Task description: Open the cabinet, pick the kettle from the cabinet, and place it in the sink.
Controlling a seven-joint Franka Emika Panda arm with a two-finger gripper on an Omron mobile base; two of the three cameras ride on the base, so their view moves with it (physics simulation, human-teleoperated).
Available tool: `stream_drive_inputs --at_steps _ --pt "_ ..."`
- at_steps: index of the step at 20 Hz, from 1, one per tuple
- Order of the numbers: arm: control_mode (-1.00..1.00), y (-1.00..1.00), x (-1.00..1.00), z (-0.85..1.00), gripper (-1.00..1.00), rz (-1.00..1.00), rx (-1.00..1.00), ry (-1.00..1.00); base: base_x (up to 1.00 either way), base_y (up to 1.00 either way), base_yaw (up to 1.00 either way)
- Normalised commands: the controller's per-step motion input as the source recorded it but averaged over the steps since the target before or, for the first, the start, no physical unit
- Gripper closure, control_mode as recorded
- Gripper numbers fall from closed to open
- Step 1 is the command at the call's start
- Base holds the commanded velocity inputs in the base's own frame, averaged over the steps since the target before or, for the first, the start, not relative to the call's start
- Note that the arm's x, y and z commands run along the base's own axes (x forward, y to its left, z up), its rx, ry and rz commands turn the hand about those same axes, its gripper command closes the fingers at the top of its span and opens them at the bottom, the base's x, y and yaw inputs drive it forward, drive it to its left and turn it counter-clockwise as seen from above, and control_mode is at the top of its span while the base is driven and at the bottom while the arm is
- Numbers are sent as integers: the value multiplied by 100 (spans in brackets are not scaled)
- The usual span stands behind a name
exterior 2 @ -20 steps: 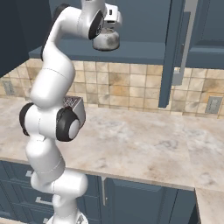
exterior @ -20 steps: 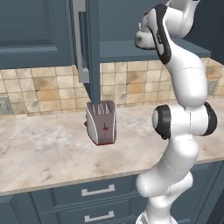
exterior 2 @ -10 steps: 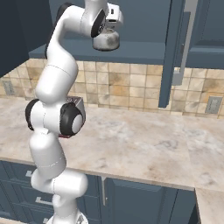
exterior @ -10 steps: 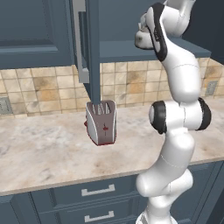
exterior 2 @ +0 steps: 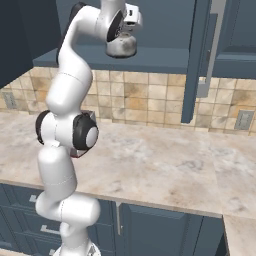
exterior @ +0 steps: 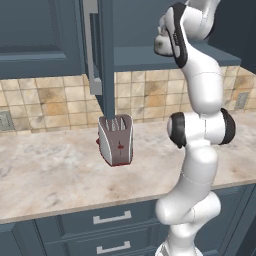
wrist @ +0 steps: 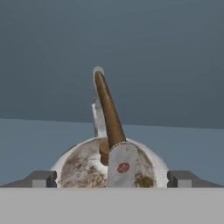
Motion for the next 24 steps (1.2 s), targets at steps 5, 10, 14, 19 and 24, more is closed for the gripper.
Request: stream_drive_inputs --at_steps 5,10,14,19,24 --pt "-100 -1 21 0 -100 1 0 0 0 0 0" --pt "-100 -4 6 0 -100 0 0 0 0 0 0" --pt "-100 0 -6 0 100 0 0 0 0 0 0" --pt "-100 -4 -5 0 100 0 0 0 0 0 0" --pt "-100 -9 -10 0 100 1 5 0 0 0 0"
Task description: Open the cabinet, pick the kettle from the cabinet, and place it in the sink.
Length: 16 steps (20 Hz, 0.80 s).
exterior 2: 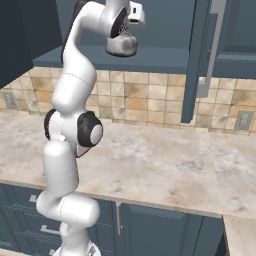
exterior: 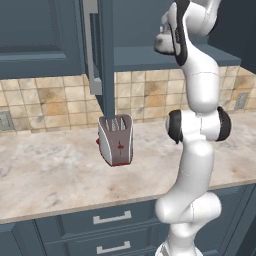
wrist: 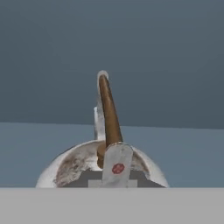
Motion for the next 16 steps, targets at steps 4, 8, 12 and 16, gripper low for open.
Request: stream_drive_inputs --at_steps 4,8,12,16 --pt "-100 -11 -38 -4 100 3 14 -1 0 0 0" --pt "-100 -12 -60 -10 100 2 15 -17 0 0 0" --pt "-100 -6 -67 -9 100 2 10 -25 0 0 0" --pt "-100 -3 -75 -12 100 0 7 -36 0 0 0"
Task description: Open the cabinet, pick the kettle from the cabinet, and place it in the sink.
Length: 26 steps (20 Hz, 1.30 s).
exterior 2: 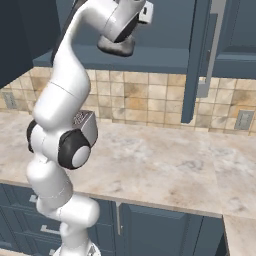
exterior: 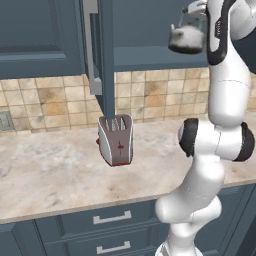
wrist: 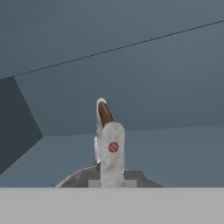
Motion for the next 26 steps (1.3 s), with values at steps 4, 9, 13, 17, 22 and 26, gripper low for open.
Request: stream_drive_inputs --at_steps 4,9,13,17,22,26 --pt "-100 -1 -75 -17 100 0 5 -41 0 0 0" --pt "-100 0 -75 -18 100 0 1 -32 0 0 0" --pt "-100 6 -65 -15 100 0 0 -10 0 0 0" --pt "-100 5 -59 -11 100 2 0 -1 0 0 0" --pt "-100 0 -64 -14 100 12 0 0 0 0 0" --pt "-100 0 -68 -18 100 15 -4 0 0 0 0"
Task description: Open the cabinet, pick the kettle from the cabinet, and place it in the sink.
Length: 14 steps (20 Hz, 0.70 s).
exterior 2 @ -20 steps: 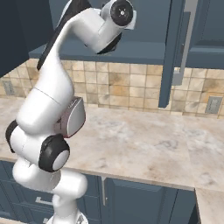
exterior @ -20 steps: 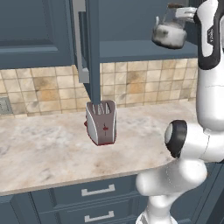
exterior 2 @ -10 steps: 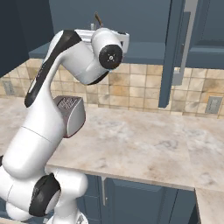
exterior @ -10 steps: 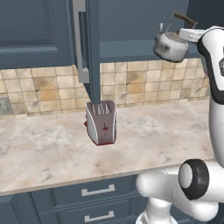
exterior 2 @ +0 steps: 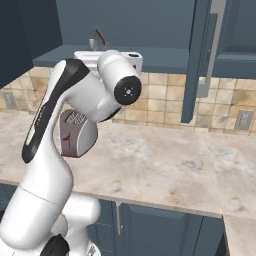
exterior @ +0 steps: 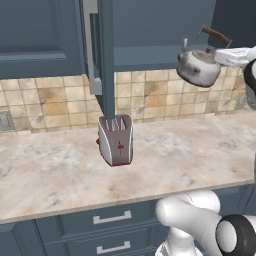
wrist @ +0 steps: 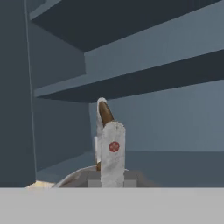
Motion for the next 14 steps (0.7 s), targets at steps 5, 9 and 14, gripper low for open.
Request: stream_drive_inputs --at_steps 5,9,14 --pt "-100 10 -60 -42 100 9 -22 -1 0 0 0" --pt "-100 13 -50 -52 100 1 -24 -6 0 0 0" --pt "-100 14 -34 -56 100 3 -14 0 0 0 0"
